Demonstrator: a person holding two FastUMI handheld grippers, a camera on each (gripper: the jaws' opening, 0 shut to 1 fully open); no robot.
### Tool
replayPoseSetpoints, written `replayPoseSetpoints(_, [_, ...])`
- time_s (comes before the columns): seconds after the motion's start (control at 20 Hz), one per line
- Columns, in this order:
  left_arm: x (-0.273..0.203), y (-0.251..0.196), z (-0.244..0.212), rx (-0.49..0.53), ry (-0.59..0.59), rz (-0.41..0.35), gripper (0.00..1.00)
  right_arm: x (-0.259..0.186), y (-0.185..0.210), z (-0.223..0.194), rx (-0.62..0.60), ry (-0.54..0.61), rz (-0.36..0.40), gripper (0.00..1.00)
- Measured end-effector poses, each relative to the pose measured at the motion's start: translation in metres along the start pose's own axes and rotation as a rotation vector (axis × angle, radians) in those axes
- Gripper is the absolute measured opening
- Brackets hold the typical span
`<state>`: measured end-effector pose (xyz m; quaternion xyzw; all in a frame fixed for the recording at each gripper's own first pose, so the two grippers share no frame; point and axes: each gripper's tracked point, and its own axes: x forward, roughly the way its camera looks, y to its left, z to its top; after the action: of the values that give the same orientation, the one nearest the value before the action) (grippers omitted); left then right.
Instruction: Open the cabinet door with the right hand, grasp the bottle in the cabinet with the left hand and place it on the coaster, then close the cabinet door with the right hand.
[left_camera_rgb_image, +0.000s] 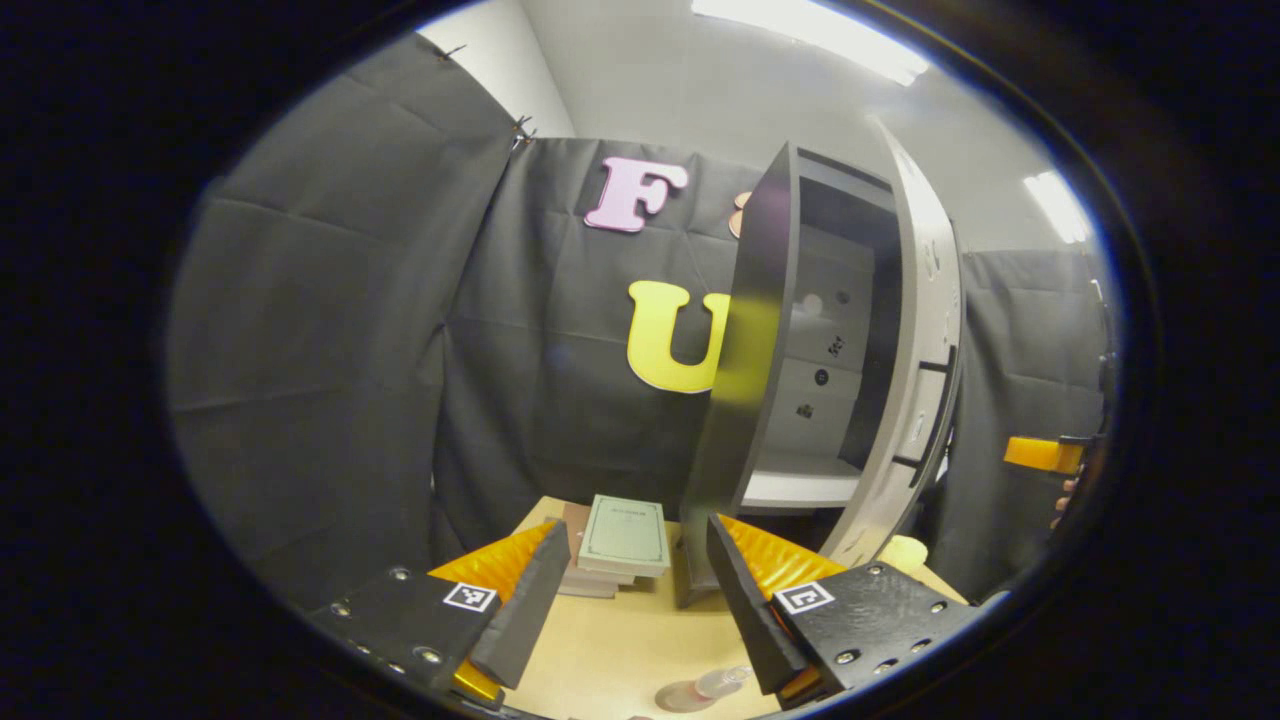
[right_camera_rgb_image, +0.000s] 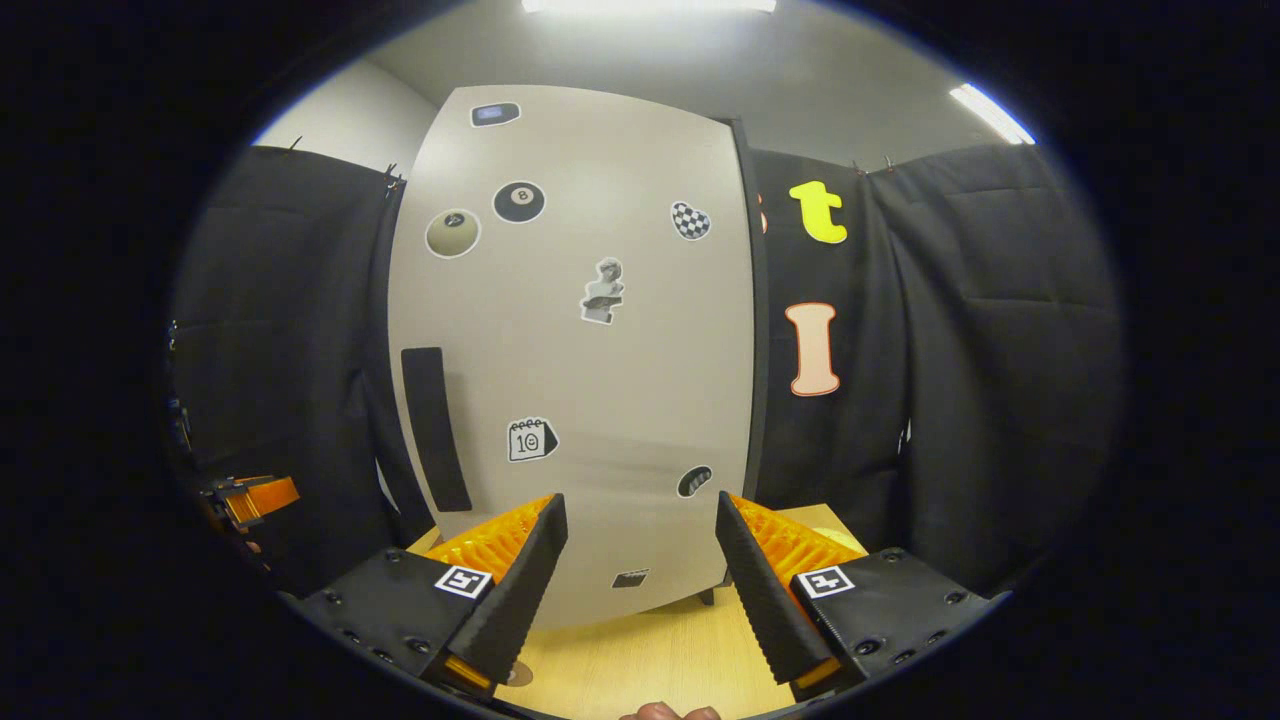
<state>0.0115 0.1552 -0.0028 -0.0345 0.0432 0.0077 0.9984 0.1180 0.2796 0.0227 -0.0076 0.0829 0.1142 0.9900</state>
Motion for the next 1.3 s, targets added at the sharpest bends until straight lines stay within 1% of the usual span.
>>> replayPoseSetpoints(0.05, [-0.001, -0.002, 0.004, 0.016, -0.008, 0.007, 0.85, 0.001, -0.002, 0.001, 0.013, -0.012, -0.001, 0.95])
replayPoseSetpoints(0.1, [-0.004, -0.009, 0.009, 0.030, -0.016, 0.011, 0.85, 0.002, -0.004, 0.002, 0.021, -0.022, 0.002, 0.92])
replayPoseSetpoints(0.15, [-0.007, -0.017, 0.013, 0.041, -0.026, 0.016, 0.82, 0.005, -0.006, 0.004, 0.026, -0.036, 0.008, 0.95])
replayPoseSetpoints(0.2, [-0.009, -0.028, 0.015, 0.055, -0.039, 0.020, 0.82, 0.006, -0.010, 0.005, 0.026, -0.044, 0.009, 0.95])
replayPoseSetpoints(0.25, [-0.009, -0.037, 0.018, 0.070, -0.053, 0.028, 0.82, 0.007, -0.014, 0.006, 0.026, -0.055, 0.004, 0.92])
replayPoseSetpoints(0.3, [-0.008, -0.042, 0.020, 0.083, -0.061, 0.043, 0.82, 0.010, -0.021, 0.009, 0.028, -0.066, -0.016, 0.95])
replayPoseSetpoints(0.35, [-0.007, -0.050, 0.022, 0.089, -0.061, 0.055, 0.87, 0.012, -0.025, 0.007, 0.034, -0.048, -0.022, 0.95])
replayPoseSetpoints(0.4, [-0.004, -0.061, 0.024, 0.087, -0.074, 0.048, 0.88, 0.007, -0.028, 0.004, 0.041, -0.043, -0.022, 0.95])
replayPoseSetpoints(0.45, [0.001, -0.076, 0.025, 0.079, -0.082, 0.030, 0.82, 0.008, -0.035, 0.004, 0.045, -0.049, -0.037, 0.96])
replayPoseSetpoints(0.5, [0.005, -0.088, 0.024, 0.072, -0.080, 0.016, 0.82, 0.007, -0.040, 0.002, 0.050, -0.046, -0.052, 0.95])
replayPoseSetpoints(0.6, [0.011, -0.109, 0.024, 0.068, -0.076, -0.014, 0.82, 0.003, -0.043, -0.004, 0.070, -0.029, -0.060, 0.96])
replayPoseSetpoints(0.65, [0.014, -0.118, 0.026, 0.072, -0.081, -0.028, 0.82, 0.002, -0.045, -0.006, 0.078, -0.027, -0.067, 0.91])
replayPoseSetpoints(0.7, [0.016, -0.125, 0.028, 0.077, -0.090, -0.037, 0.82, 0.001, -0.048, -0.007, 0.081, -0.026, -0.078, 0.96])
replayPoseSetpoints(0.8, [0.021, -0.138, 0.030, 0.066, -0.111, -0.054, 0.82, -0.003, -0.055, -0.011, 0.080, -0.024, -0.110, 0.96])
replayPoseSetpoints(0.85, [0.025, -0.144, 0.028, 0.045, -0.112, -0.070, 0.84, -0.006, -0.056, -0.012, 0.082, -0.023, -0.122, 0.96])
replayPoseSetpoints(0.9, [0.028, -0.149, 0.025, 0.025, -0.110, -0.086, 0.82, -0.008, -0.058, -0.013, 0.084, -0.026, -0.137, 0.96])
replayPoseSetpoints(1.0, [0.034, -0.145, 0.029, 0.016, -0.123, -0.096, 0.82, -0.012, -0.062, -0.013, 0.083, -0.034, -0.169, 0.96])
replayPoseSetpoints(1.15, [0.037, -0.134, 0.038, 0.064, -0.159, -0.089, 0.82, -0.018, -0.068, -0.013, 0.072, -0.053, -0.221, 0.96])
replayPoseSetpoints(1.2, [0.038, -0.132, 0.040, 0.084, -0.172, -0.090, 0.82, -0.019, -0.070, -0.014, 0.068, -0.052, -0.238, 0.90])
replayPoseSetpoints(1.25, [0.037, -0.133, 0.040, 0.099, -0.180, -0.097, 0.85, -0.023, -0.071, -0.017, 0.066, -0.046, -0.254, 0.96])
replayPoseSetpoints(1.3, [0.036, -0.134, 0.037, 0.105, -0.181, -0.108, 0.82, -0.026, -0.070, -0.017, 0.066, -0.043, -0.264, 0.96])
